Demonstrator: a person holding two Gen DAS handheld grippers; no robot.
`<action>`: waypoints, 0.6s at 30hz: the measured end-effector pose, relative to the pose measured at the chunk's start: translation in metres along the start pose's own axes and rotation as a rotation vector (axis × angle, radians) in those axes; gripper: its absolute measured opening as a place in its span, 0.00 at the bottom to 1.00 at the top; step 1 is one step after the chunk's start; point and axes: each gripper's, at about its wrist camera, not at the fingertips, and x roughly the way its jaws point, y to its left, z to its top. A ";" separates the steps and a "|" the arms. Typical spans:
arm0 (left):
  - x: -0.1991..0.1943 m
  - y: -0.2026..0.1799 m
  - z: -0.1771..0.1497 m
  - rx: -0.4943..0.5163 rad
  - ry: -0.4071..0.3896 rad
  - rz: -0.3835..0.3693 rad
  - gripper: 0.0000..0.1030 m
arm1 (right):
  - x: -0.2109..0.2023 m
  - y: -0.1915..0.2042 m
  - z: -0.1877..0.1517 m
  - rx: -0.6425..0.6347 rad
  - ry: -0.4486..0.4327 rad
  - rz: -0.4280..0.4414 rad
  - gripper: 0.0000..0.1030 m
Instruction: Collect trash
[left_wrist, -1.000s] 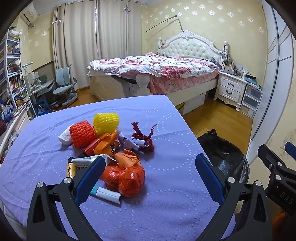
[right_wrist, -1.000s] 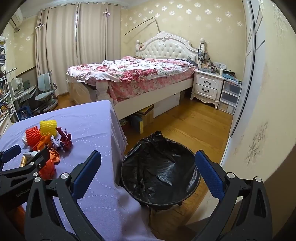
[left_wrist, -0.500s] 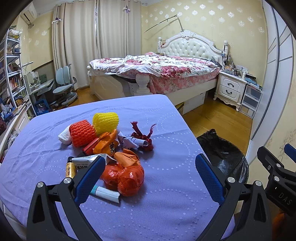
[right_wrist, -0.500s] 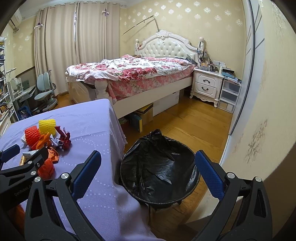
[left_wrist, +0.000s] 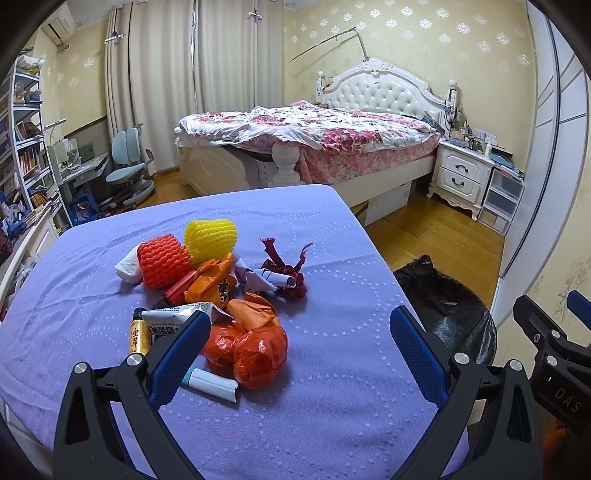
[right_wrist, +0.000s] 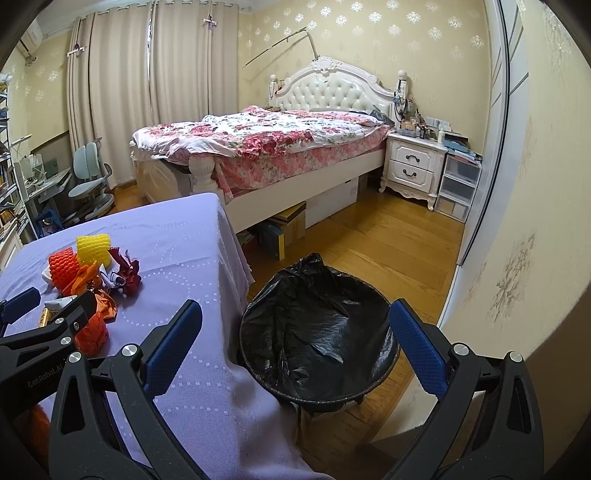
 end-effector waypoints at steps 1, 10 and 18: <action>0.000 0.000 0.000 0.000 0.001 -0.001 0.95 | 0.000 0.000 0.001 0.001 0.001 0.000 0.96; 0.000 0.001 0.001 -0.002 0.003 -0.002 0.95 | 0.000 0.000 0.002 0.001 0.003 0.000 0.96; 0.002 0.000 0.000 -0.001 0.003 -0.003 0.95 | 0.001 0.000 0.002 0.001 0.004 0.000 0.96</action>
